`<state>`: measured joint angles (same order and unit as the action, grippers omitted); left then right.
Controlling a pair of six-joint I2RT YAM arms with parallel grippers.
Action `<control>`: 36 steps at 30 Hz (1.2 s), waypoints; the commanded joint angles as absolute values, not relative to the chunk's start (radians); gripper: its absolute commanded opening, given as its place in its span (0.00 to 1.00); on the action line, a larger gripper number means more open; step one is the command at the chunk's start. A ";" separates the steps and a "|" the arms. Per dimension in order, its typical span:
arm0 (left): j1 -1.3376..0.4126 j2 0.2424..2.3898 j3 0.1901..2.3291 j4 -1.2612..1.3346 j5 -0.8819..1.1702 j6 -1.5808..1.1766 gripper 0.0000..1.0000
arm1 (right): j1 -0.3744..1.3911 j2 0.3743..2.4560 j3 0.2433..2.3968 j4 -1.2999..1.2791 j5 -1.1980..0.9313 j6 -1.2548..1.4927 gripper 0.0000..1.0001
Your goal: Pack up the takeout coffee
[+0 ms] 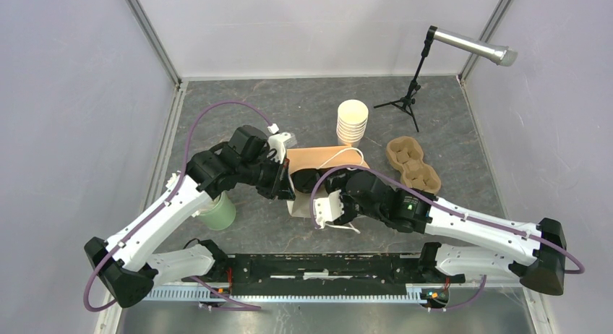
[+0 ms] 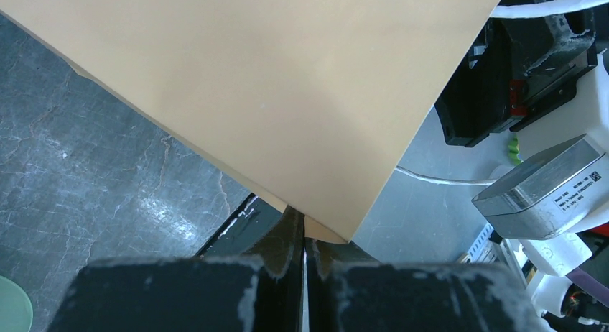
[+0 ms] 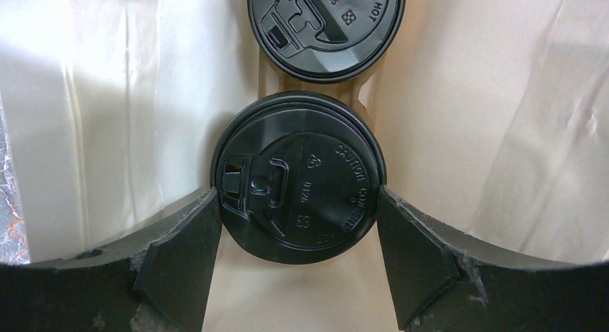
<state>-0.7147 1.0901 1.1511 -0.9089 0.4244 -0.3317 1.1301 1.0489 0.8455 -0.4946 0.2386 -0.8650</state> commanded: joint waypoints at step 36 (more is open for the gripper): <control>-0.715 1.045 1.137 -0.895 0.527 -0.311 0.02 | 1.149 1.114 0.887 -0.374 0.249 -0.887 0.79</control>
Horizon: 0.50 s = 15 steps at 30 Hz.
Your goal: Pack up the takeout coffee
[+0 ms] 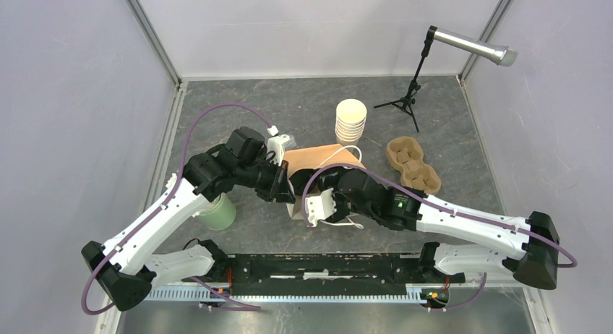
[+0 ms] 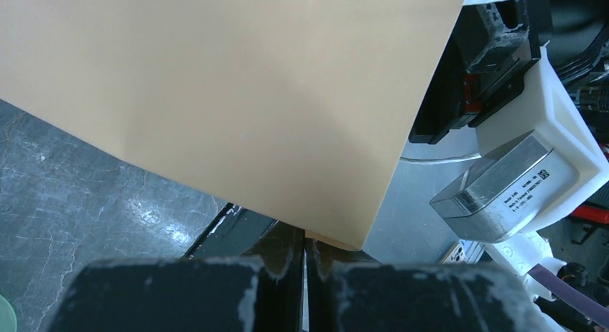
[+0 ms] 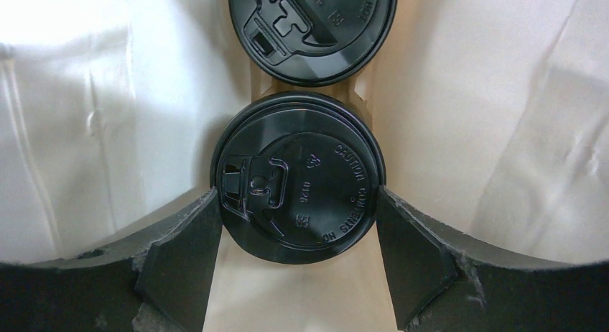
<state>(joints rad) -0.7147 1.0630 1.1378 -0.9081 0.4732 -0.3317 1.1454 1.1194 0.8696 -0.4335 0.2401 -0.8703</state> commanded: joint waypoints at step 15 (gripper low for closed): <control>-0.715 1.045 1.134 -0.894 0.528 -0.311 0.02 | 1.149 1.176 0.900 -0.375 0.242 -0.920 0.79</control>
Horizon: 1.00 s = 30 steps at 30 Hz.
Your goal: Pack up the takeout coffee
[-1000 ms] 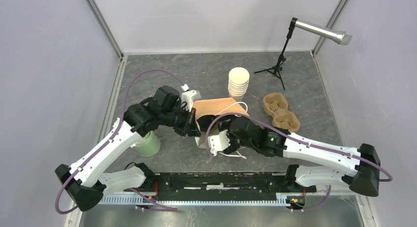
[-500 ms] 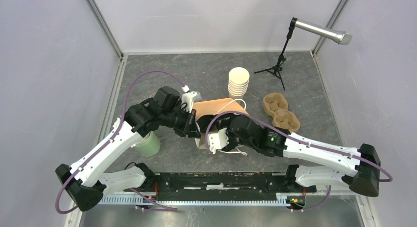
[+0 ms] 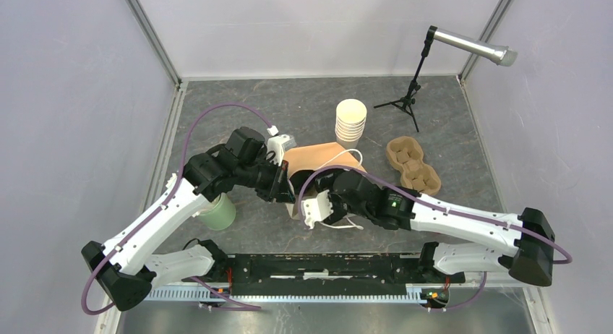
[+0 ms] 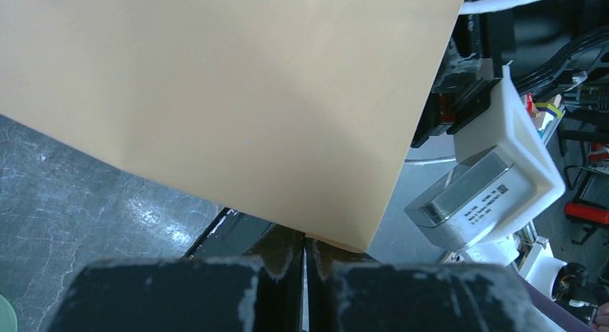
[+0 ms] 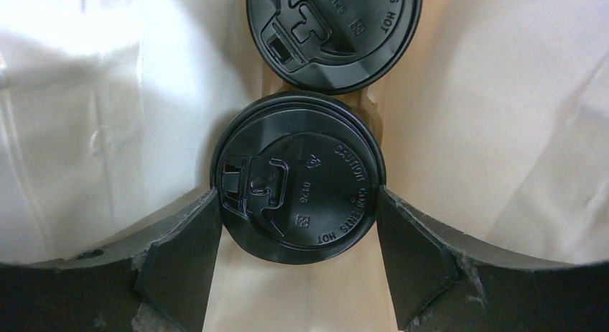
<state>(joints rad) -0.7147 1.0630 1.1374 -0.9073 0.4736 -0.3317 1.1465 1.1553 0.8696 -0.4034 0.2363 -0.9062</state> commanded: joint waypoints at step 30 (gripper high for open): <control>-0.714 1.017 1.085 -0.856 0.546 -0.331 0.02 | 1.133 1.167 0.858 -0.285 0.208 -0.997 0.80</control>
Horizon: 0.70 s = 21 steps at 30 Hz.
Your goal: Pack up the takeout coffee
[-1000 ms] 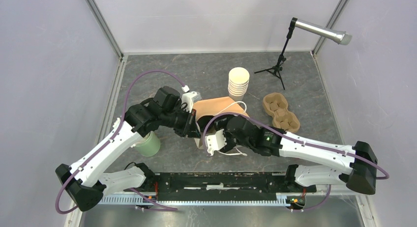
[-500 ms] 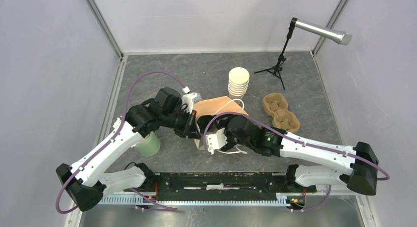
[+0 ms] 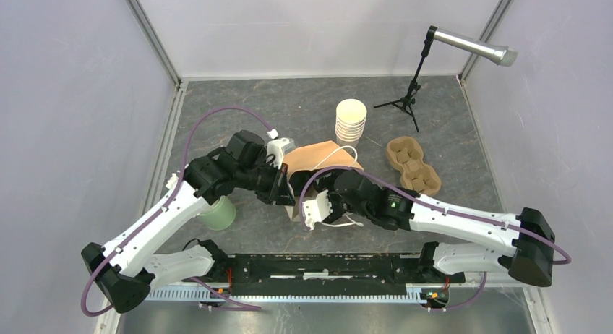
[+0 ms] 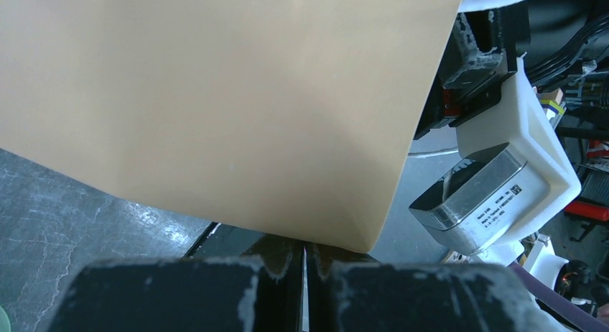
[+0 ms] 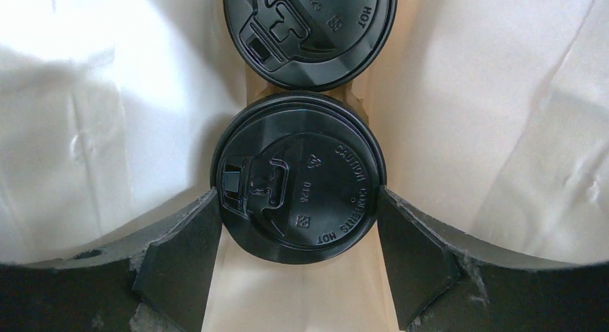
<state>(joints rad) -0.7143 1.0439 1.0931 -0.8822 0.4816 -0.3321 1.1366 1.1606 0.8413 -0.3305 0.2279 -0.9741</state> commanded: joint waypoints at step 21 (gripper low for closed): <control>-0.713 1.002 1.066 -0.842 0.553 -0.349 0.02 | 1.085 1.188 0.846 -0.271 0.146 -1.027 0.80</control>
